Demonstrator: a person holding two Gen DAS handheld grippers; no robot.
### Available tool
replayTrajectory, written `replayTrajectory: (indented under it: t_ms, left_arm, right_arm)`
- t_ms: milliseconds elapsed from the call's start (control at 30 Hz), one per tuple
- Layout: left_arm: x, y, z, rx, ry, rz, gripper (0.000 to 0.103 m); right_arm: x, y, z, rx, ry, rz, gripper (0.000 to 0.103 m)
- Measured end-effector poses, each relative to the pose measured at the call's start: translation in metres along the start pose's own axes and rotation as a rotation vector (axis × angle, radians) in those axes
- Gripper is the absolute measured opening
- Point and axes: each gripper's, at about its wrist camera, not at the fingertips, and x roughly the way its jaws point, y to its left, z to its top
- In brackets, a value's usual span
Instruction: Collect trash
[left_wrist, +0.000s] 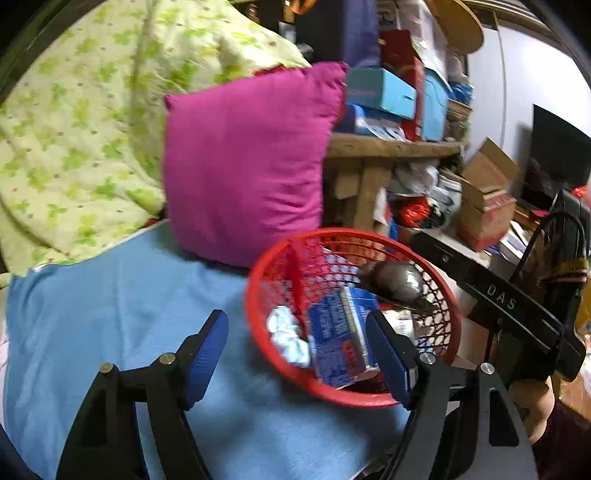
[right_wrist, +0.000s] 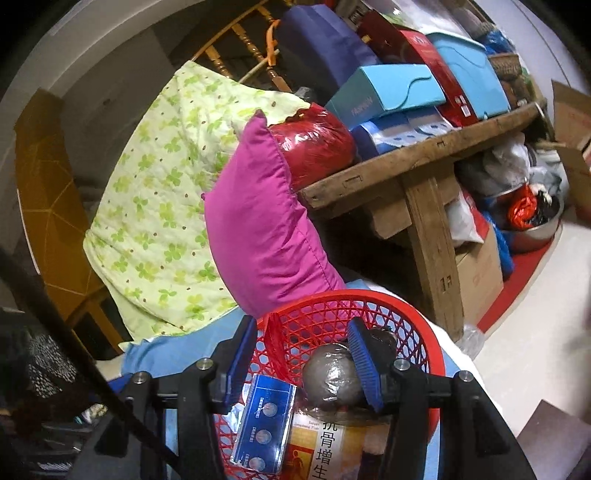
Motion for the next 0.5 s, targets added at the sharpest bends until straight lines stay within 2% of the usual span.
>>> replayTrajectory:
  t_ms: [67, 167, 267, 400, 500]
  left_arm:
    - [-0.011, 0.003, -0.001, -0.005, -0.019, 0.035, 0.08]
    - [-0.025, 0.004, -0.001, -0.001, -0.043, 0.071, 0.084]
    - [-0.042, 0.002, -0.002, 0.022, -0.068, 0.108, 0.086]
    - [-0.061, 0.002, -0.006, 0.033, -0.093, 0.135, 0.089]
    - [-0.075, 0.002, -0.008, 0.034, -0.107, 0.14, 0.09]
  right_arm:
    - [-0.002, 0.002, -0.001, -0.013, -0.001, -0.01, 0.056]
    - [-0.007, 0.002, -0.002, -0.023, -0.003, -0.03, 0.063]
    - [-0.015, 0.002, -0.004, -0.029, -0.011, -0.054, 0.064]
    - [-0.03, 0.004, -0.009, -0.051, -0.032, -0.112, 0.07]
    - [-0.041, 0.001, -0.015, -0.027, -0.03, -0.134, 0.07]
